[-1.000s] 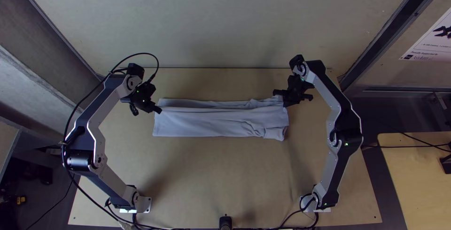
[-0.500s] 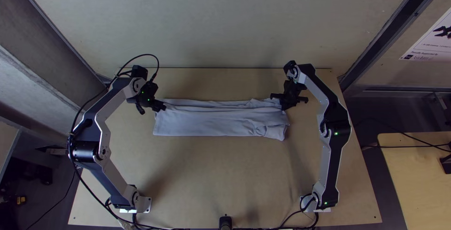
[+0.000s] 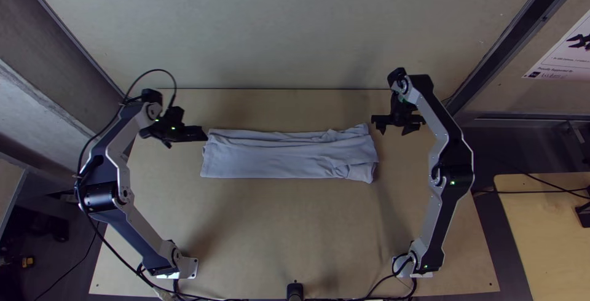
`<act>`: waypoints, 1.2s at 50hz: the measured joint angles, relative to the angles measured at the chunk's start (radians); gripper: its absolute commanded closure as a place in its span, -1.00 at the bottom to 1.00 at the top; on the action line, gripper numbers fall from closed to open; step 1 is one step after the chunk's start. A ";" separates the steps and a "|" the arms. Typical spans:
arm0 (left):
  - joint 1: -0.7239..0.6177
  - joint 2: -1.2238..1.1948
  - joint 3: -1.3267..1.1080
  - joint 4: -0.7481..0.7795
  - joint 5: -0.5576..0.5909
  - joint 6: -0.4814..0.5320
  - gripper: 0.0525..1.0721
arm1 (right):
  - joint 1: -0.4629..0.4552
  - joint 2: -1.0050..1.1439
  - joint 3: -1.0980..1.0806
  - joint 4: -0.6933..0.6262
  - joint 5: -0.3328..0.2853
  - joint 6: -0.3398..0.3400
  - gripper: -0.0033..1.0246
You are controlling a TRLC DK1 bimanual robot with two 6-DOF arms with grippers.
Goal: Fold the t-shirt
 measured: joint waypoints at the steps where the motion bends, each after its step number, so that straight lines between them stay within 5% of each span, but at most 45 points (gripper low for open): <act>1: 0.013 -0.002 0.000 -0.001 0.015 -0.001 -0.91 | -0.002 -0.013 0.000 -0.007 0.006 0.000 -0.93; 35: 0.169 0.045 -0.114 -0.002 0.307 0.053 -0.91 | -0.071 -0.445 0.051 -0.004 0.016 0.001 -0.93; 49: 0.117 0.069 -0.137 0.010 0.328 0.048 -0.91 | -0.071 -0.449 0.051 -0.005 0.016 0.001 -0.93; 60: -0.019 0.068 -0.150 0.087 0.338 -0.056 -0.91 | -0.071 -0.449 0.051 -0.005 0.016 0.001 -0.93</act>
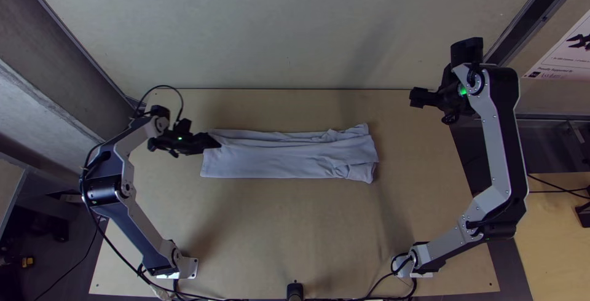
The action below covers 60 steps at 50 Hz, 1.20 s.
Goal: Fold the t-shirt
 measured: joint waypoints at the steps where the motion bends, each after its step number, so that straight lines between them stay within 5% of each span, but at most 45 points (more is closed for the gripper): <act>1: -0.015 0.000 -0.001 0.009 0.000 -0.013 -0.91 | 0.000 0.000 -0.001 0.000 0.000 0.000 -0.93; 9: -0.144 -0.007 -0.011 0.098 -0.020 -0.124 -0.91 | 0.001 0.000 -0.019 0.001 0.000 0.004 -0.93; 18: -0.283 -0.026 -0.010 0.164 -0.167 -0.211 -0.85 | 0.014 -0.007 -0.097 0.023 0.000 0.024 -0.93; 21: -0.317 -0.034 -0.007 0.170 -0.233 -0.231 -0.41 | 0.021 -0.016 -0.138 0.044 0.000 0.031 -0.93; 26: -0.344 -0.038 -0.006 0.177 -0.306 -0.256 0.98 | 0.030 -0.043 -0.212 0.081 0.000 0.039 -0.93; 43: -0.300 -0.052 -0.010 0.126 -0.403 -0.266 0.95 | 0.067 -0.123 -0.362 0.158 0.000 0.083 -0.93; 60: 0.005 -0.085 0.016 0.010 -0.593 -0.065 0.95 | 0.106 -0.139 -0.452 0.216 0.000 0.139 -0.93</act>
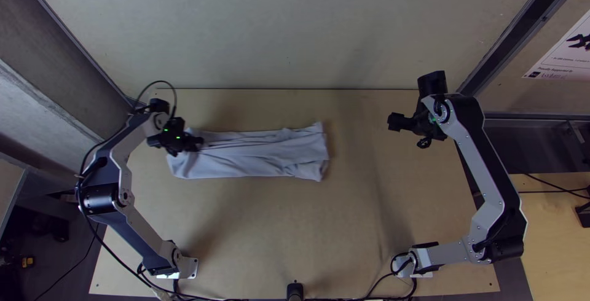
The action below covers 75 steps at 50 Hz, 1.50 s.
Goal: Fold the t-shirt
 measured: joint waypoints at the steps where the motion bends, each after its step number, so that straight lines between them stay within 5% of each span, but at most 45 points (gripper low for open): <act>1: 0.018 0.000 0.005 -0.003 -0.011 0.014 0.95 | 0.000 0.000 -0.003 0.003 0.000 0.001 -0.93; 16: 0.157 -0.002 0.126 -0.022 -0.356 0.220 0.95 | 0.012 0.000 -0.040 0.027 0.000 0.035 -0.93; 30: 0.022 -0.103 0.185 -0.165 -0.465 0.264 0.95 | 0.013 -0.011 -0.040 0.027 0.008 0.046 -0.93; 46: -0.223 -0.115 0.344 -0.393 -0.471 0.143 0.95 | 0.003 -0.014 -0.040 0.028 0.008 0.049 -0.93; 75: -0.539 0.160 0.596 -0.512 -0.381 -0.104 0.95 | -0.010 -0.021 -0.095 0.069 0.009 0.049 -0.93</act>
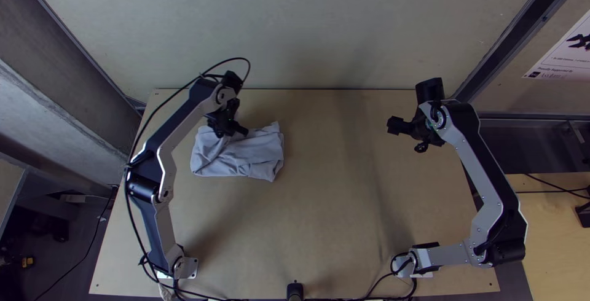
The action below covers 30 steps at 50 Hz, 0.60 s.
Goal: Fold the t-shirt
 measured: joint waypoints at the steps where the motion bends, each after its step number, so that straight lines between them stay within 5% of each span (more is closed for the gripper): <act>1: -0.009 0.009 0.009 -0.004 0.001 -0.006 0.95 | 0.000 0.000 -0.002 0.003 0.000 0.000 -0.93; 11: -0.088 0.090 0.119 -0.060 0.002 -0.064 0.82 | 0.000 0.000 -0.027 0.012 0.003 0.000 -0.93; 13: -0.101 0.106 0.142 -0.069 0.002 -0.072 0.35 | 0.000 -0.001 -0.035 0.015 0.003 0.000 -0.93; 16: -0.121 0.124 0.174 -0.079 0.014 -0.080 -0.87 | -0.001 -0.001 -0.047 0.021 0.003 0.000 -0.93; 17: -0.126 0.130 0.184 -0.081 0.034 -0.082 -0.94 | -0.002 -0.001 -0.051 0.024 0.003 0.000 -0.93; 30: -0.166 0.159 0.298 0.038 0.517 -0.248 -0.92 | -0.005 -0.010 -0.108 0.060 0.007 0.000 -0.93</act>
